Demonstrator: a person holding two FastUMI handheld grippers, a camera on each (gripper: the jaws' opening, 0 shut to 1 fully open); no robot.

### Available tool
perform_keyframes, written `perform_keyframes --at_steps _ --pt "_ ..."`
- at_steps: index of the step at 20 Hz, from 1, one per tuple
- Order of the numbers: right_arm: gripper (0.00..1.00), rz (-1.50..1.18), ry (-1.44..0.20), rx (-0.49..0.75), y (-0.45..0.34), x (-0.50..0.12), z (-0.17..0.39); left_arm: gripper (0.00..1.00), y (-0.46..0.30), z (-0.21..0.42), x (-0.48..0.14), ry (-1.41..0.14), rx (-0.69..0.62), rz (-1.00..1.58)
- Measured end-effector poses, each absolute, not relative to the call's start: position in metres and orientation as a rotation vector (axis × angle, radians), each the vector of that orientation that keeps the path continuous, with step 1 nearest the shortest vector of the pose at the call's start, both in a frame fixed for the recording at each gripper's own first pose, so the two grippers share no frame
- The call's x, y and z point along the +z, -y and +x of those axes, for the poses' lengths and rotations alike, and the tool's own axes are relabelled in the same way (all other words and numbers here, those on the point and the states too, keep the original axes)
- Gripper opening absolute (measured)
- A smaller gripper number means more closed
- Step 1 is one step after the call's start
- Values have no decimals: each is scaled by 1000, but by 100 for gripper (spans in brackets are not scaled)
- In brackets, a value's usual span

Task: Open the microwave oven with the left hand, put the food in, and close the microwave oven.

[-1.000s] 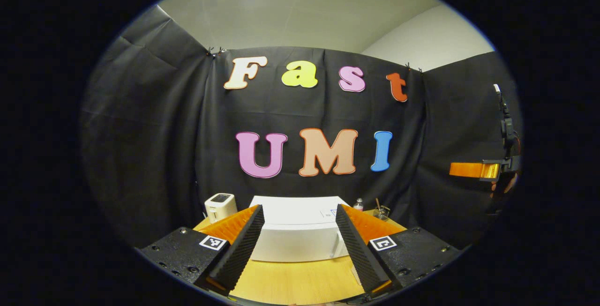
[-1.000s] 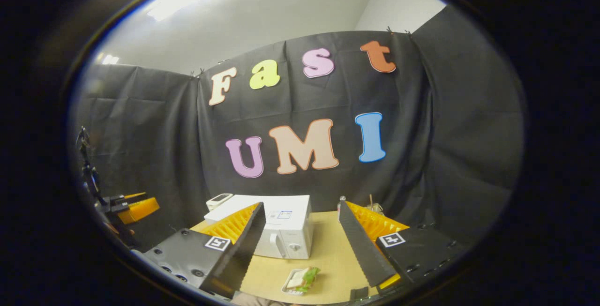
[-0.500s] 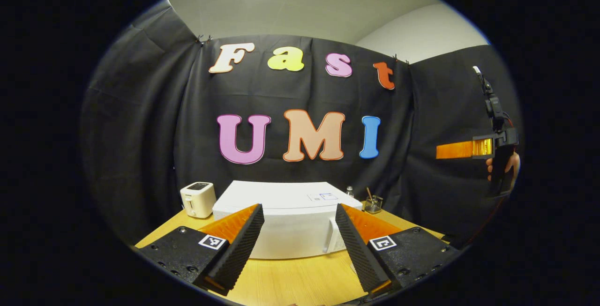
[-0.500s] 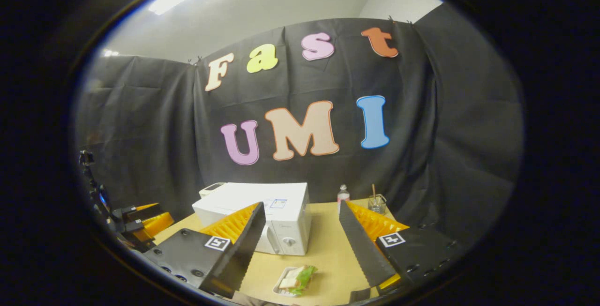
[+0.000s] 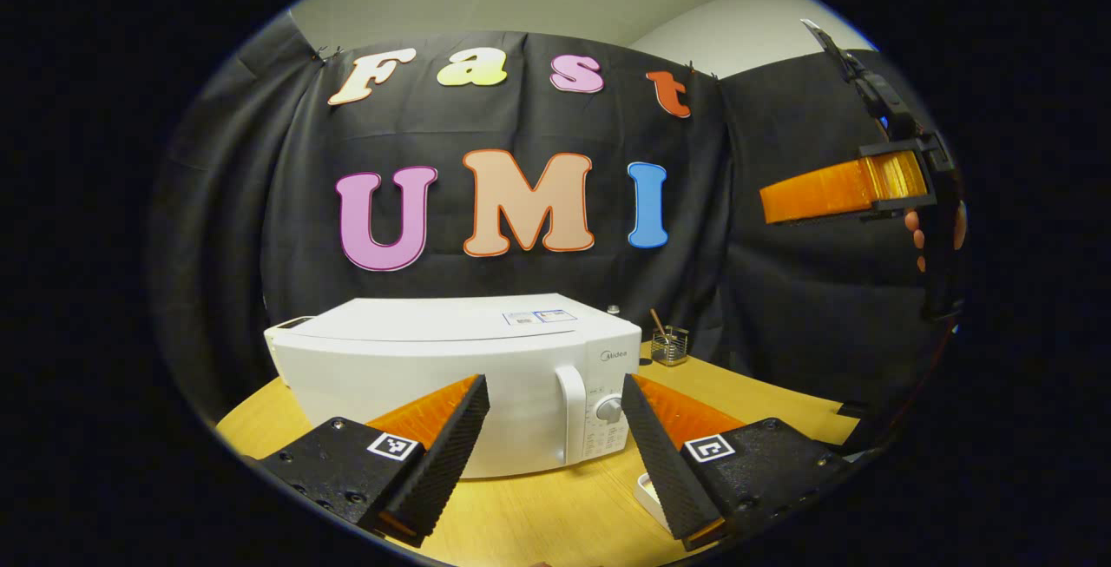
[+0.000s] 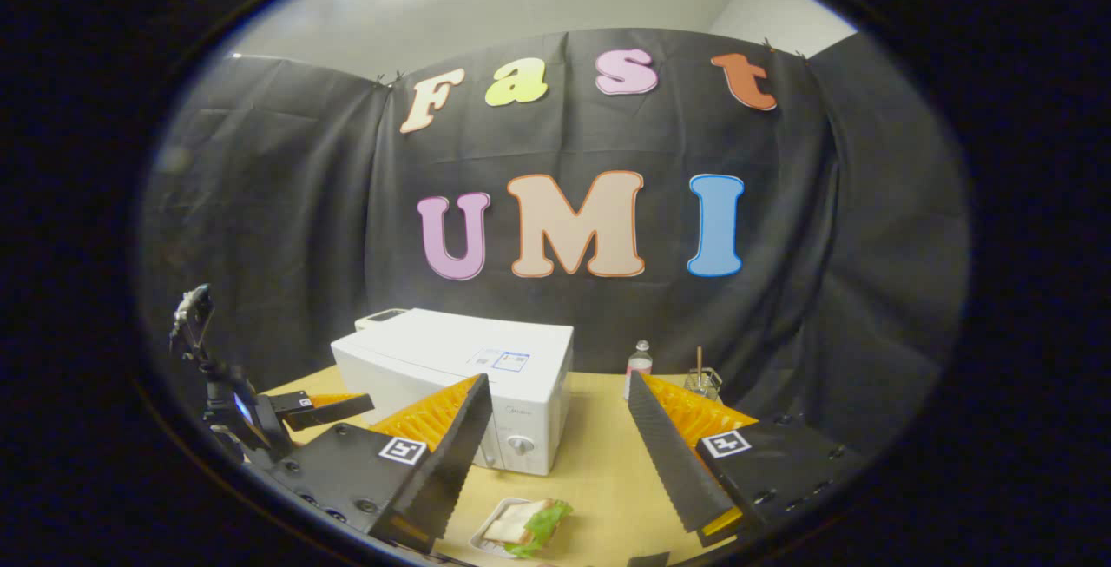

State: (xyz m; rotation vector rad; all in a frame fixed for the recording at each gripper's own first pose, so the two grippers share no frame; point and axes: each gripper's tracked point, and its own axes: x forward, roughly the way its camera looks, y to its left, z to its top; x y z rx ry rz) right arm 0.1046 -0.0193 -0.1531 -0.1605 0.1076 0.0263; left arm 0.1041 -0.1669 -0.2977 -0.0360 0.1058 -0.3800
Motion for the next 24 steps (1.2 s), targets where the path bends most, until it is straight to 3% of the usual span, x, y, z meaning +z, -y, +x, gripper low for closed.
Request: perform_keyframes --at_steps 1,4,5,6,15,18,20,24 --pt "92 -162 -116 39 15 -159 107 96 173 110 -307 -113 -384 -37" --pt "92 -119 -113 77 1 -165 105 93 181 121 -339 -151 -362 -30" --pt "99 -120 -100 87 -2 -163 105 92 183 126 -347 -157 -356 -24" --pt "92 -123 -91 93 -4 -163 104 89 187 130 -357 -170 -353 -16" --pt "92 -93 -59 111 -7 -164 89 71 207 155 -409 -245 -356 -54" --pt "91 -96 -41 76 4 -163 90 61 212 159 -414 -246 -365 -55" --pt "92 -78 -45 65 6 -164 88 49 213 163 -416 -244 -362 -58" --pt "91 -56 -43 39 14 -166 83 39 205 171 -422 -249 -322 -53"
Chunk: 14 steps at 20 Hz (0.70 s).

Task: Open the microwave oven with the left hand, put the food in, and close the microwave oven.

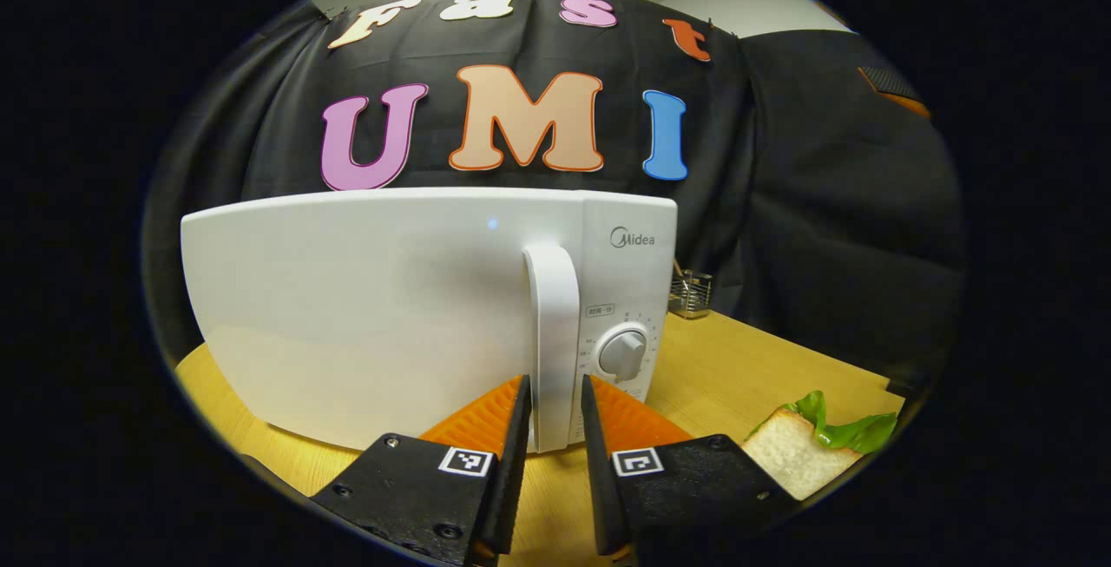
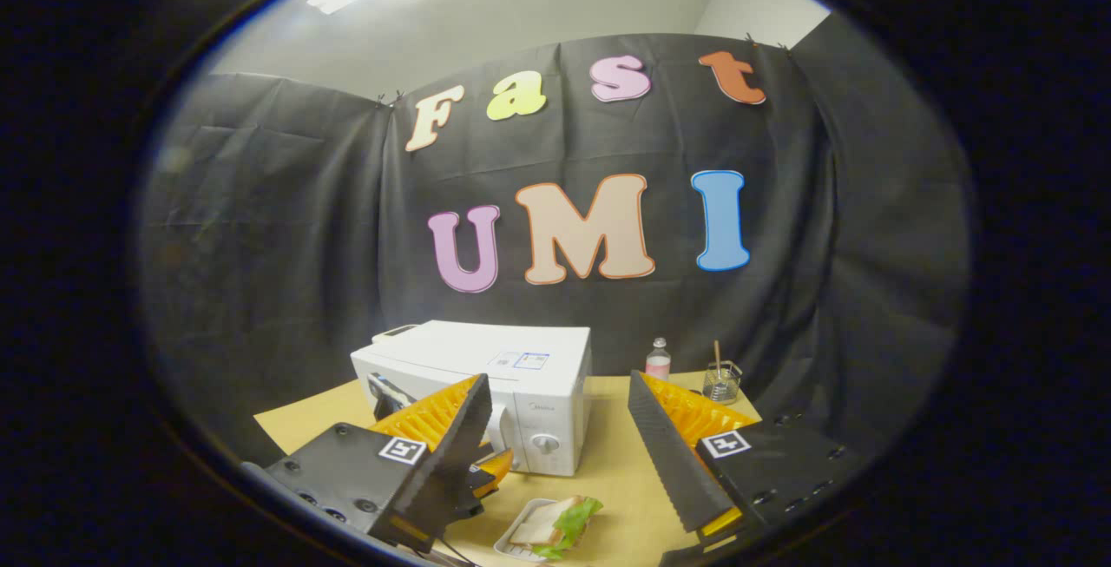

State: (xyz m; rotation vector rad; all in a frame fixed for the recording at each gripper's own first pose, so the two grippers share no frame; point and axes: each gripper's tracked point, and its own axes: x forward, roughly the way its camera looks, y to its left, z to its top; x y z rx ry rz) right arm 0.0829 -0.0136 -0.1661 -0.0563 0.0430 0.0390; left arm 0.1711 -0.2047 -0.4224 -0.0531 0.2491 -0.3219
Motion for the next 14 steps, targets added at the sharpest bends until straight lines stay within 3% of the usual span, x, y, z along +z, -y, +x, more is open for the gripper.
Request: perform_keyframes --at_steps 1,2,3,4,5,7,8,9,10,11,12,14 --pt "98 -57 -53 36 14 -169 83 39 207 174 -424 -246 -325 -50" --pt "98 -53 -62 32 14 -175 83 31 209 174 -423 -236 -321 -41" --pt "91 -48 -69 36 13 -179 84 30 209 176 -423 -230 -318 -23" --pt "92 -42 -79 41 11 -183 83 29 209 177 -423 -225 -314 -11" --pt "98 -34 -90 44 11 -188 83 29 209 177 -422 -217 -313 -4" --pt "98 -11 -107 56 9 -197 84 28 209 180 -423 -211 -315 -2" --pt "92 1 -112 59 9 -200 83 28 210 181 -424 -210 -321 4" --pt "92 8 -114 59 11 -201 83 29 211 181 -426 -217 -325 17" --pt "98 7 -112 52 15 -202 84 30 210 181 -430 -220 -323 23" --pt "92 -1 -100 32 22 -201 86 30 211 181 -432 -216 -323 25" --pt "98 -11 -87 6 32 -199 89 29 211 181 -434 -221 -325 30" --pt "98 -19 -76 -34 44 -201 91 28 210 182 -429 -198 -332 6"
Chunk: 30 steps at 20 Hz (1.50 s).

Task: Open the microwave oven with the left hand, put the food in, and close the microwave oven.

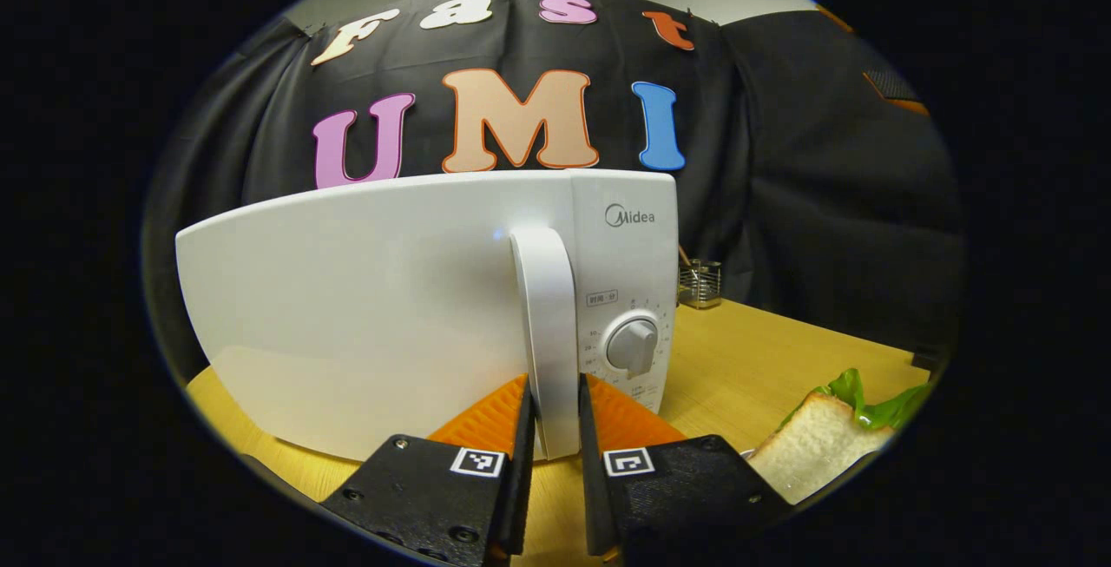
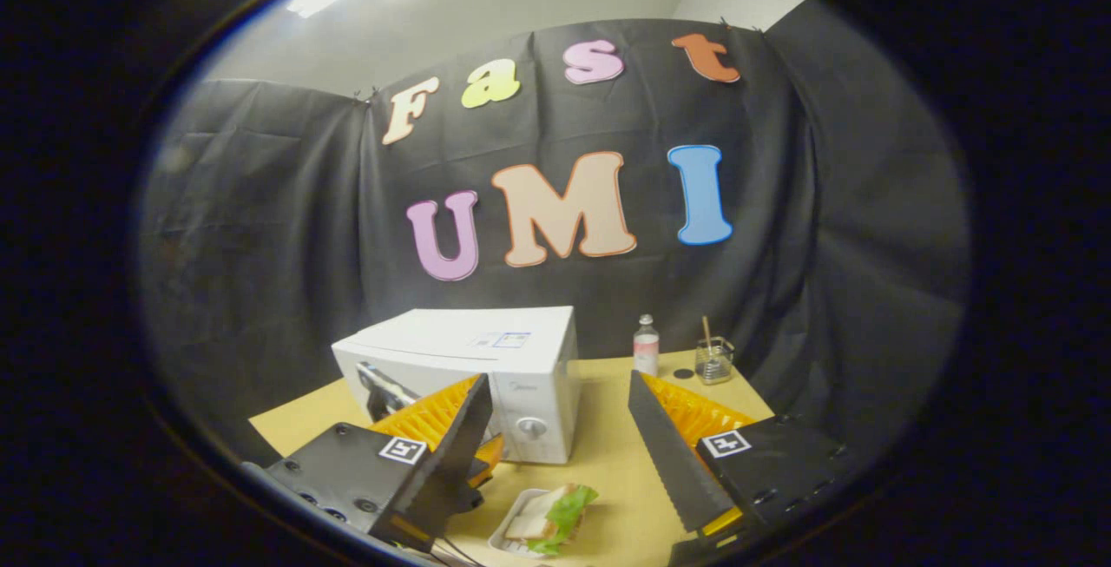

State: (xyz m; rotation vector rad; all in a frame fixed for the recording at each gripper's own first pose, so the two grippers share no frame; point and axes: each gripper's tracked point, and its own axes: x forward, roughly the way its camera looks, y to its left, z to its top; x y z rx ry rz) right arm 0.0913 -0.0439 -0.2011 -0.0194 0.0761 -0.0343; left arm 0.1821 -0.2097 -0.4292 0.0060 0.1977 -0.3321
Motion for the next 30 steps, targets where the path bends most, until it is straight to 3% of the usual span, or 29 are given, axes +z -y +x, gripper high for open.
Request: perform_keyframes --at_steps 1,2,3,6,7,8,14,16,17,18,22,29,30 --pt "98 -14 -74 -43 47 -202 90 27 210 182 -431 -202 -336 -7" --pt "92 -7 -72 -46 49 -203 89 23 210 182 -432 -199 -340 -14" --pt "98 2 -71 -53 52 -204 88 22 210 182 -430 -193 -348 -20" --pt "98 22 -67 -68 58 -210 83 15 210 181 -430 -186 -352 -55" --pt "92 26 -71 -70 59 -214 80 13 210 181 -430 -188 -348 -63" --pt "92 31 -76 -73 61 -218 77 11 210 180 -429 -186 -344 -72" --pt "92 71 -117 -74 75 -246 63 7 209 166 -434 -205 -332 -97" --pt "92 84 -122 -82 82 -253 63 7 205 143 -420 -122 -359 -101" --pt "92 94 -121 -82 84 -257 63 6 202 130 -422 -123 -378 -97" --pt "98 104 -119 -82 86 -261 64 6 199 120 -420 -106 -399 -98" --pt "99 132 -136 -90 93 -287 68 7 184 86 -419 -126 -433 -110" --pt "99 180 -178 -63 88 -321 55 20 155 37 -413 -125 -390 -127" --pt "89 182 -183 -57 86 -323 52 22 151 31 -412 -124 -390 -126"
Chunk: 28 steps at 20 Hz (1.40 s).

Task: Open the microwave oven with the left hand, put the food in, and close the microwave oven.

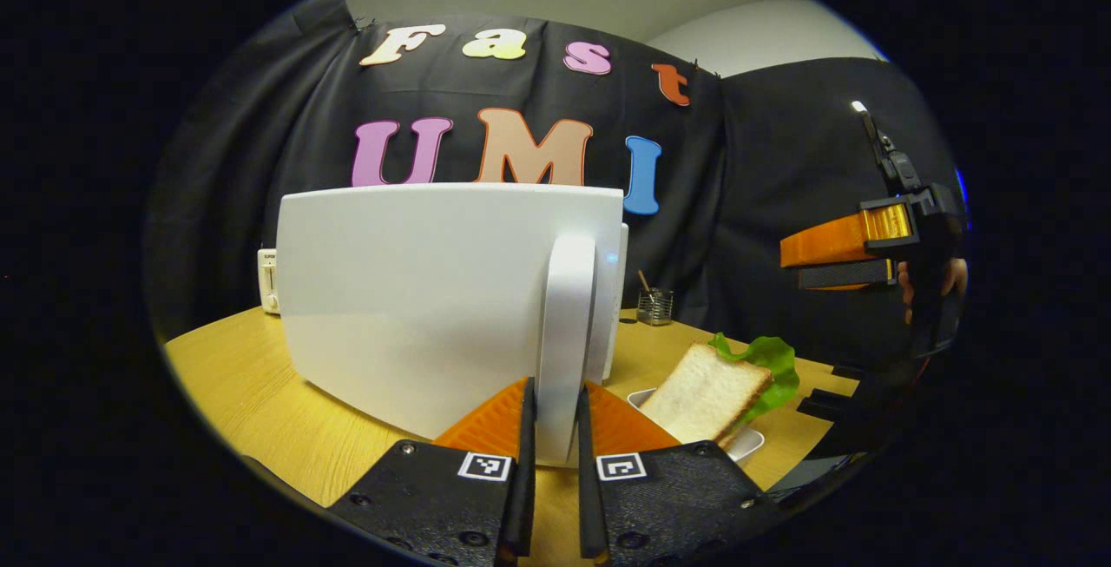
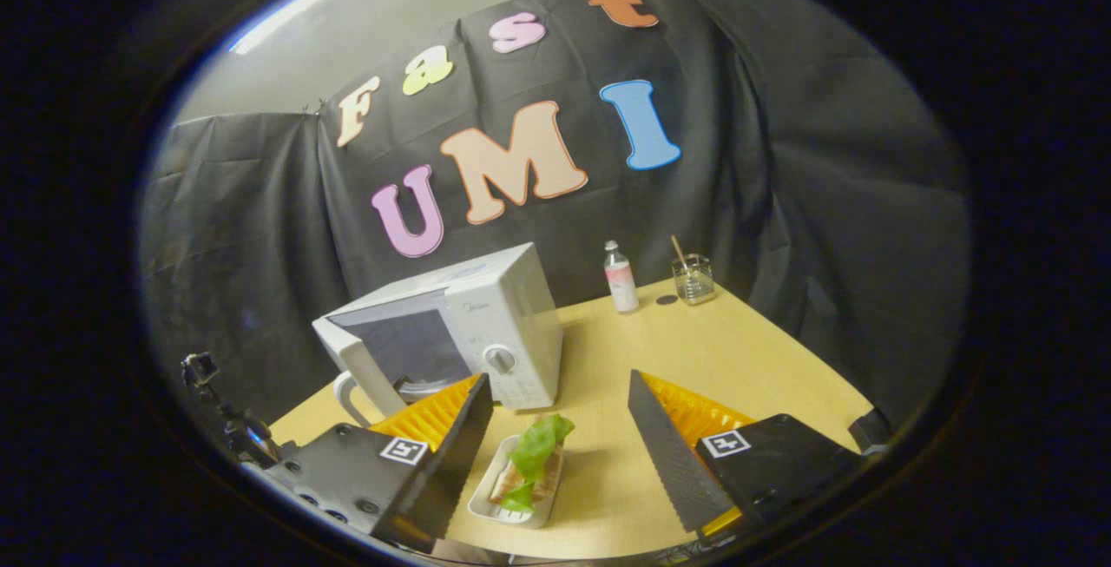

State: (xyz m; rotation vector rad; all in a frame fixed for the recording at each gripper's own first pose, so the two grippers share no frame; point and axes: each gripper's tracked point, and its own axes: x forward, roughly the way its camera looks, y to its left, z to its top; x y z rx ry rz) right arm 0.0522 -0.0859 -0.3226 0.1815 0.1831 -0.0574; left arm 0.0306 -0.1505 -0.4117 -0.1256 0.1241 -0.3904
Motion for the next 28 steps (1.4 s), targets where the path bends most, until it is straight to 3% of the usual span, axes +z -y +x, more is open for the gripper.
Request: perform_keyframes --at_steps 5,6,7,9,10,14,21,28 --pt "89 157 -188 -51 82 -328 47 31 120 5 -412 -168 -364 -202" --pt "89 157 -183 -51 81 -327 46 41 114 1 -413 -178 -350 -211" --pt "89 154 -179 -54 81 -327 45 42 105 -3 -414 -186 -332 -197" --pt "89 148 -177 -58 79 -328 44 60 89 -6 -413 -181 -294 -162" --pt "89 146 -177 -58 77 -328 43 76 81 -8 -414 -179 -274 -151" --pt "89 136 -181 -51 69 -333 40 100 49 -16 -414 -190 -190 -163" --pt "89 126 -189 -46 56 -344 37 100 -6 -45 -411 -217 -74 -188" --pt "89 129 -202 -58 52 -356 36 100 -99 -81 -401 -200 138 -157"
